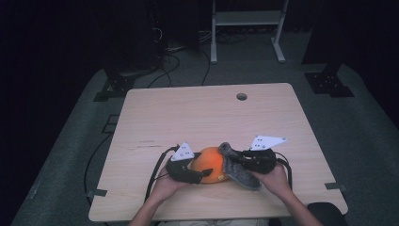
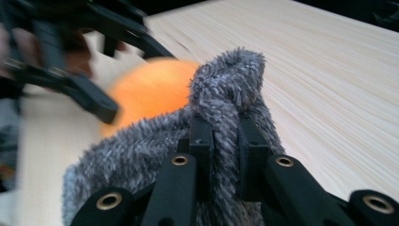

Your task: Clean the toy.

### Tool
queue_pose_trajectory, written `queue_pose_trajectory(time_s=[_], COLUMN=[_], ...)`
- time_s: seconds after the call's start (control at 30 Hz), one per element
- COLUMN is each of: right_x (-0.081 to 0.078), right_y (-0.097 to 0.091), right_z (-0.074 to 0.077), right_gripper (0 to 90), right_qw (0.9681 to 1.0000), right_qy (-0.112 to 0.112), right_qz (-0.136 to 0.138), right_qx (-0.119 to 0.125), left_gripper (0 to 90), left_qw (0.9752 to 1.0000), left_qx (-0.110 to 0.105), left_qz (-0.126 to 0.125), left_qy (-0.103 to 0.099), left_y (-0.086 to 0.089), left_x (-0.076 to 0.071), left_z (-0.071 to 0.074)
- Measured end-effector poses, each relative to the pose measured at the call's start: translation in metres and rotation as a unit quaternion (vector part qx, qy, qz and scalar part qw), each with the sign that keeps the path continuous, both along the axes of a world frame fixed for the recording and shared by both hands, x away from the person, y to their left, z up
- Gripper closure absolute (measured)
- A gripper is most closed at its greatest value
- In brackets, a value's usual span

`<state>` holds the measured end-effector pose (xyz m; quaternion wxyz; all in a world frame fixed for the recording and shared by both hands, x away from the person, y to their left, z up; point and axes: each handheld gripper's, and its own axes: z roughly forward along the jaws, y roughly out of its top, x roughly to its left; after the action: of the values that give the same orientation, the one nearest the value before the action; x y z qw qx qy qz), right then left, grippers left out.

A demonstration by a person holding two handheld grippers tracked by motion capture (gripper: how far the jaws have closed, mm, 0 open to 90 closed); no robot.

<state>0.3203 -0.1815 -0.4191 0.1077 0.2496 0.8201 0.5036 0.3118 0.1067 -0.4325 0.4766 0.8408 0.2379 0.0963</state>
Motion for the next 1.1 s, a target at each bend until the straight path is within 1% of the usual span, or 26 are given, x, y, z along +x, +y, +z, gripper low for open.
queue_pose_trajectory(time_s=[0.03, 0.07, 0.13, 0.17, 0.2, 0.23, 0.3, 0.37, 0.43, 0.47, 0.5, 0.53, 0.57, 0.6, 0.63, 0.67, 0.7, 0.73, 0.77, 0.8, 0.83, 0.9, 0.97, 1.0, 1.07, 1.1], right_x=[0.002, 0.002, -0.003, -0.005, -0.008, -0.008, -0.007, -0.007, -0.007, -0.008, -0.008, -0.008, -0.008, -0.008, -0.007, -0.006, -0.006, -0.006, -0.006, -0.005, -0.005, -0.002, 0.001, 0.002, 0.005, 0.007], right_y=[-0.002, -0.004, -0.003, -0.001, 0.002, 0.004, 0.004, 0.003, 0.001, 0.001, 0.002, 0.002, 0.002, 0.002, 0.002, 0.002, 0.001, 0.001, 0.002, 0.002, 0.004, 0.006, 0.005, 0.004, 0.000, -0.002], right_z=[-0.001, -0.001, 0.001, 0.003, 0.005, 0.004, 0.002, 0.002, 0.002, 0.002, 0.002, 0.002, 0.001, 0.001, 0.001, 0.002, 0.003, 0.004, 0.005, 0.006, 0.007, 0.004, -0.001, -0.002, -0.004, -0.005], right_gripper=[78.6, 78.6, 78.5, 78.5, 78.5, 78.5, 78.5, 78.5, 78.5, 78.5, 78.5, 78.4, 78.3, 78.1, 78.1, 78.1, 78.1, 78.1, 78.2, 78.2, 78.2, 78.3, 78.4, 78.5, 78.5, 78.5], right_qw=[1.0000, 0.9999, 0.9999, 0.9997, 0.9996, 0.9994, 0.9993, 0.9991, 0.9988, 0.9987, 0.9987, 0.9987, 0.9988, 0.9989, 0.9991, 0.9993, 0.9995, 0.9996, 0.9995, 0.9993, 0.9993, 0.9995, 0.9998, 0.9999, 1.0000, 0.9999], right_qy=[0.002, 0.009, -0.002, -0.009, -0.013, -0.018, -0.007, -0.008, -0.008, -0.009, -0.010, -0.010, -0.010, -0.009, -0.010, -0.010, -0.013, -0.016, -0.019, -0.020, -0.017, -0.016, -0.006, -0.003, 0.000, 0.006], right_qz=[-0.006, -0.008, 0.001, 0.015, 0.021, 0.027, 0.036, 0.041, 0.048, 0.049, 0.049, 0.049, 0.048, 0.045, 0.040, 0.036, 0.028, 0.023, 0.020, 0.019, 0.017, 0.015, 0.012, 0.008, -0.008, -0.014], right_qx=[-0.004, 0.002, 0.010, 0.017, 0.015, 0.006, 0.007, 0.001, -0.001, -0.003, -0.003, -0.004, -0.005, -0.004, -0.002, 0.000, 0.002, 0.005, 0.014, 0.023, 0.029, 0.021, 0.017, 0.013, -0.002, -0.006], left_gripper=[26.7, 26.6, 25.5, 22.5, 18.8, 15.1, 10.5, 8.9, 8.5, 7.6, 6.2, 6.0, 6.4, 12.3, 20.1, 26.5, 32.0, 34.0, 35.2, 34.9, 33.8, 33.2, 32.8, 32.7, 31.8, 30.6], left_qw=[1.0000, 1.0000, 1.0000, 1.0000, 1.0000, 0.9999, 0.9997, 0.9994, 0.9982, 0.9970, 0.9953, 0.9931, 0.9923, 0.9943, 0.9961, 0.9986, 0.9994, 0.9988, 0.9973, 0.9973, 0.9975, 0.9973, 0.9976, 0.9977, 0.9982, 0.9984], left_qx=[0.000, 0.001, 0.003, 0.000, -0.003, -0.007, -0.021, -0.025, -0.029, -0.029, -0.031, -0.037, -0.039, -0.040, -0.034, -0.026, -0.025, -0.020, -0.003, 0.009, 0.010, 0.018, 0.019, 0.021, 0.022, 0.021], left_qz=[0.000, -0.001, -0.003, -0.003, -0.005, -0.006, -0.002, 0.003, -0.002, -0.003, -0.007, -0.012, -0.012, -0.010, -0.006, 0.008, 0.020, 0.032, 0.040, 0.035, 0.032, 0.032, 0.032, 0.030, 0.025, 0.020], left_qy=[-0.002, -0.004, -0.005, -0.003, 0.004, 0.007, 0.013, 0.022, 0.053, 0.071, 0.091, 0.111, 0.117, 0.098, 0.082, 0.046, 0.016, -0.032, -0.061, -0.064, -0.063, -0.063, -0.058, -0.056, -0.051, -0.049], left_y=[-0.001, -0.001, -0.002, -0.001, -0.001, 0.001, 0.005, 0.009, 0.010, 0.009, 0.009, 0.008, 0.008, 0.008, 0.007, 0.005, 0.003, -0.001, -0.005, -0.010, -0.012, -0.012, -0.009, -0.008, -0.007, -0.006], left_x=[0.000, -0.001, -0.001, -0.001, 0.001, 0.003, 0.007, 0.011, 0.018, 0.022, 0.026, 0.029, 0.030, 0.026, 0.024, 0.019, 0.014, 0.008, 0.004, 0.004, 0.004, 0.002, 0.000, 0.000, -0.002, -0.003], left_z=[0.000, 0.000, 0.001, 0.002, 0.005, 0.007, 0.010, 0.010, 0.004, 0.000, -0.004, -0.008, -0.009, -0.008, -0.007, -0.003, -0.001, 0.002, 0.004, 0.005, 0.004, 0.000, -0.001, -0.002, -0.003, -0.004])
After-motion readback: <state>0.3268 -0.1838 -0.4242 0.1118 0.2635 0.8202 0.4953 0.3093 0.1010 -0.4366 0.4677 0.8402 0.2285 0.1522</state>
